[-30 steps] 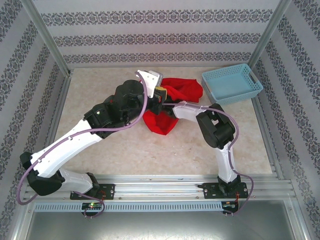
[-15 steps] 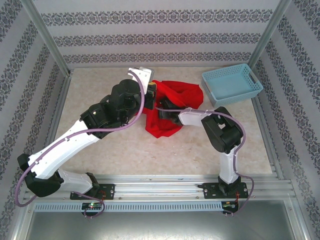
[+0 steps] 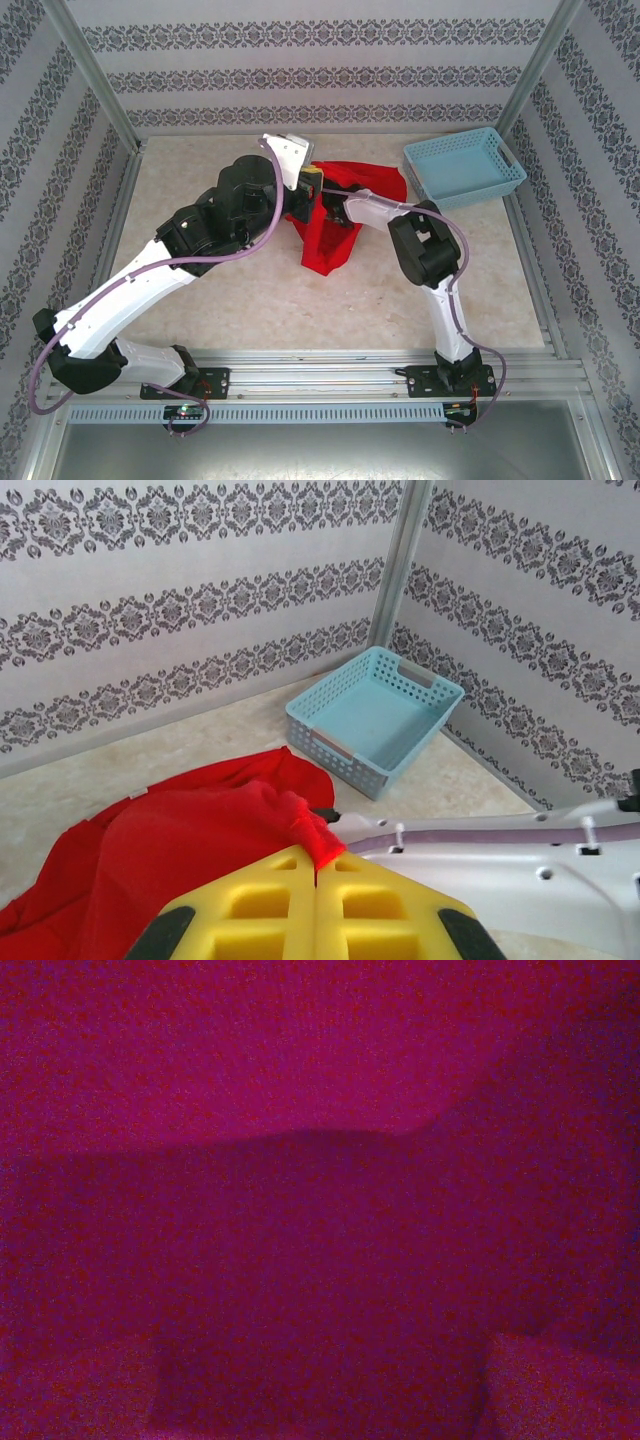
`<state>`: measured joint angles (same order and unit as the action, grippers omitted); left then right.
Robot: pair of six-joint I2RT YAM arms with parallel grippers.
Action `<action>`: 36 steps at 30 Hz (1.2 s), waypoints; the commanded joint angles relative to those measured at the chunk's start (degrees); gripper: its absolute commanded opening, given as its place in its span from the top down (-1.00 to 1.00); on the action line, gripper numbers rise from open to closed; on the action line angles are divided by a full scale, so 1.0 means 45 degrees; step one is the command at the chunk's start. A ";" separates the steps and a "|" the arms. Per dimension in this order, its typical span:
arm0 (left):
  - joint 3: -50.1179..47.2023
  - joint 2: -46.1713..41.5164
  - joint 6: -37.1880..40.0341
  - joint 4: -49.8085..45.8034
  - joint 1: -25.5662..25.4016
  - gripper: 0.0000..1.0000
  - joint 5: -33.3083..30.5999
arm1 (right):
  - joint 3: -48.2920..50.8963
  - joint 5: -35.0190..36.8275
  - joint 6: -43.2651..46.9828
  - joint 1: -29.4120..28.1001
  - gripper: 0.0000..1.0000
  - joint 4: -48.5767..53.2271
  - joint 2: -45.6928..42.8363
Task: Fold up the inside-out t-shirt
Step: Turn the T-shirt inside out at the center of the table.
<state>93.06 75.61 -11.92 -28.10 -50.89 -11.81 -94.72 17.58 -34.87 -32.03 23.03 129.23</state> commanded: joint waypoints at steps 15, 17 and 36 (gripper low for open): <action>0.2482 0.2459 0.0067 -0.1755 0.1800 1.00 -0.4254 | 0.5216 -0.1432 0.4278 -0.1829 1.00 -0.4906 -0.4186; 0.2884 0.3290 0.0000 -0.2267 0.2844 1.00 -0.4737 | 0.6396 -0.1762 0.4803 -0.2252 1.00 -0.5852 -0.5175; 0.3371 0.9515 -0.2902 -0.5469 0.8650 1.00 -0.0107 | 1.1771 -0.4692 0.4863 -0.2774 1.00 -1.0327 -1.0034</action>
<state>107.02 116.11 -23.73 -47.64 -11.86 -18.28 -43.29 1.32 -12.03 -44.47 -17.72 84.51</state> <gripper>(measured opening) 0.049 0.060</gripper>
